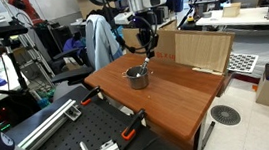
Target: Pick up the marker from the cup and put it on the table
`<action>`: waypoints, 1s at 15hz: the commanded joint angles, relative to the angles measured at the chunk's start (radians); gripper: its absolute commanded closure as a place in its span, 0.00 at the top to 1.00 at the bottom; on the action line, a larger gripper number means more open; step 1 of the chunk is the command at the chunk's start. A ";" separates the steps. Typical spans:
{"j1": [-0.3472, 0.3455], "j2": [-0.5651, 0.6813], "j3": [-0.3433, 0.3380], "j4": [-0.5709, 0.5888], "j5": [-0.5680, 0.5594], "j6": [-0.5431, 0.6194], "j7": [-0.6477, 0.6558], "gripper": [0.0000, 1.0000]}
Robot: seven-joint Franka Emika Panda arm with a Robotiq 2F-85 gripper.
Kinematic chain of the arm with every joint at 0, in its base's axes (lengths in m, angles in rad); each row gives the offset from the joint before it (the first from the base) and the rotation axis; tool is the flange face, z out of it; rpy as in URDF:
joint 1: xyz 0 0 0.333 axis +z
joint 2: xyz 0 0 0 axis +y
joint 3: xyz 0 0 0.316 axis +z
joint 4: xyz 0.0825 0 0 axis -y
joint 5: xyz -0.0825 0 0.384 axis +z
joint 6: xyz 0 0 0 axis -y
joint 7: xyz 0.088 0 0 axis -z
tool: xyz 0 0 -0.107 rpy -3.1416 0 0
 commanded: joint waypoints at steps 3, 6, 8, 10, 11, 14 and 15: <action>-0.039 -0.132 0.058 -0.078 0.223 0.019 -0.169 0.05; -0.035 -0.178 0.071 -0.084 0.317 -0.007 -0.226 0.05; -0.025 -0.181 0.075 -0.067 0.335 -0.041 -0.217 0.05; -0.021 -0.154 0.082 -0.033 0.340 -0.107 -0.213 0.05; -0.021 -0.135 0.087 -0.013 0.344 -0.153 -0.216 0.05; -0.008 -0.059 0.095 0.051 0.323 -0.237 -0.172 0.05; -0.002 -0.032 0.097 0.072 0.315 -0.251 -0.154 0.05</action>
